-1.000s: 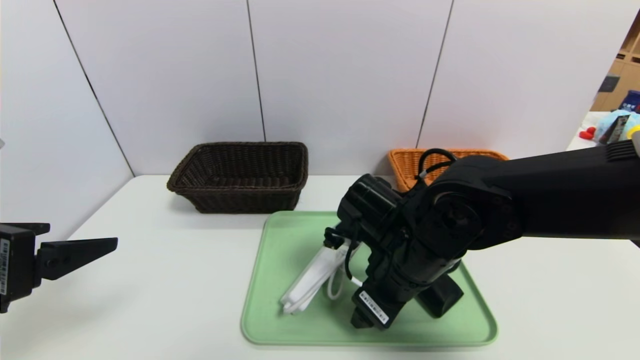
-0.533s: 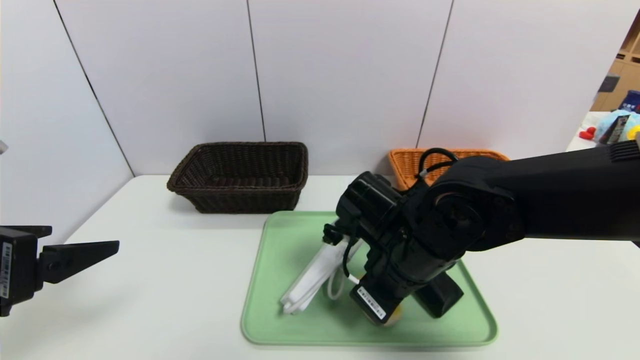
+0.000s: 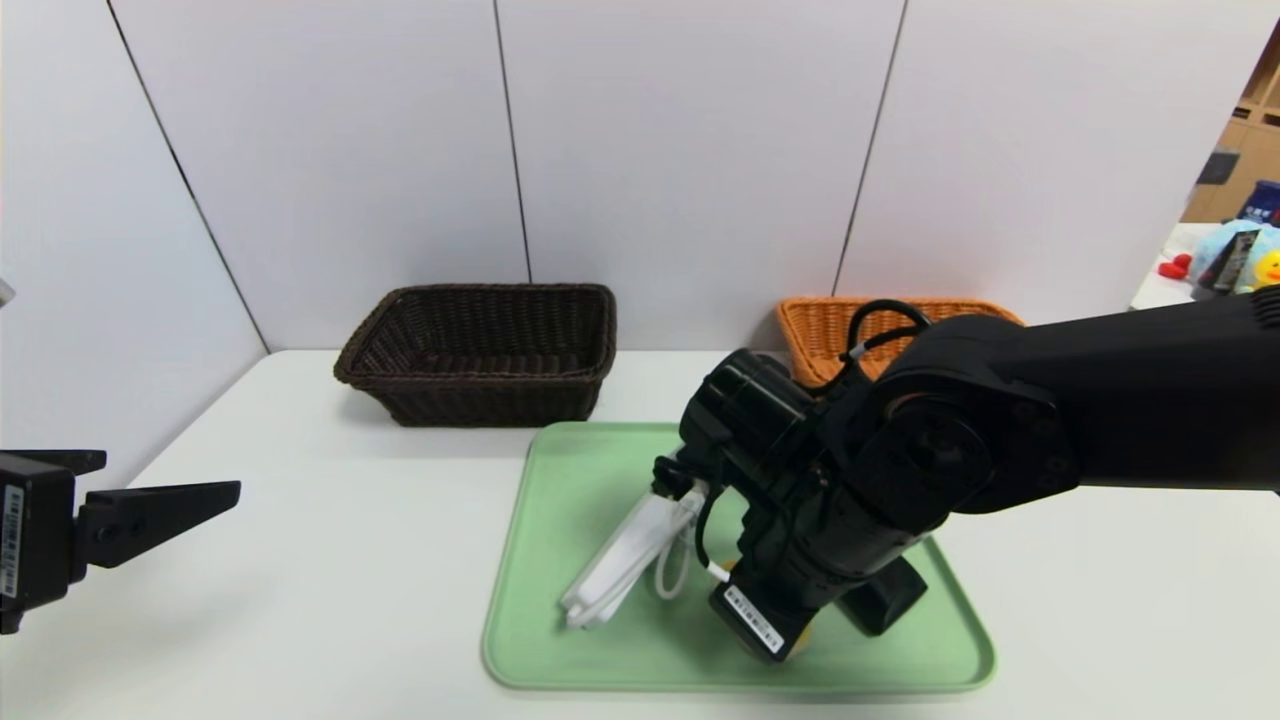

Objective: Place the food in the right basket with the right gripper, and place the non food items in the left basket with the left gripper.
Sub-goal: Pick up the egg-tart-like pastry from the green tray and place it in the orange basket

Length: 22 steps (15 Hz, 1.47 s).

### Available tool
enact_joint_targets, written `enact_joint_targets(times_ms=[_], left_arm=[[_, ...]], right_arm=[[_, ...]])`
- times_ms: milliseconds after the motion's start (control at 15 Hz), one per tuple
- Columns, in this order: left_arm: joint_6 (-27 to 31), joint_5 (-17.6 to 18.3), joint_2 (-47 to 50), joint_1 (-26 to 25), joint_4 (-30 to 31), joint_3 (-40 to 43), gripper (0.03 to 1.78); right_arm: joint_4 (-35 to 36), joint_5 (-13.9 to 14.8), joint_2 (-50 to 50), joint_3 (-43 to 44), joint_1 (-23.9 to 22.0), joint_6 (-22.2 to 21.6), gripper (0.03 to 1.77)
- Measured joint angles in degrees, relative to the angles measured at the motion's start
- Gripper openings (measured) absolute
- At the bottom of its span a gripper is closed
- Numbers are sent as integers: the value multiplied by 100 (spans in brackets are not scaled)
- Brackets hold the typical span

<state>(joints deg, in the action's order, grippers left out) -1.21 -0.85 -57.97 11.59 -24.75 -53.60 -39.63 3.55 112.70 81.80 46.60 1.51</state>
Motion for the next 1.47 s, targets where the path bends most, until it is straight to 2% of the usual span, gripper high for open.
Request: enact_joint_targets(times_ms=[267, 533, 867, 1000, 1200, 1467], left_arm=[[0, 1, 23, 11, -9, 11, 169], [-11, 17, 41, 61, -17, 46, 169], [-16, 17, 116, 130, -41, 63, 169], [-17, 15, 161, 130, -55, 99, 169], [-16, 17, 224, 133, -52, 217, 169], [-24, 12, 286, 130, -24, 352, 169]], right_arm=[[77, 174, -20, 89, 111, -151, 7], [-50, 675, -229, 301, 204, -313, 7], [269, 1293, -684, 666, 52, -288, 7], [280, 1508, -805, 1079, -282, -285, 7], [301, 1882, -835, 1847, -1042, -289, 7], [444, 1883, -601, 2845, -2153, -158, 7]])
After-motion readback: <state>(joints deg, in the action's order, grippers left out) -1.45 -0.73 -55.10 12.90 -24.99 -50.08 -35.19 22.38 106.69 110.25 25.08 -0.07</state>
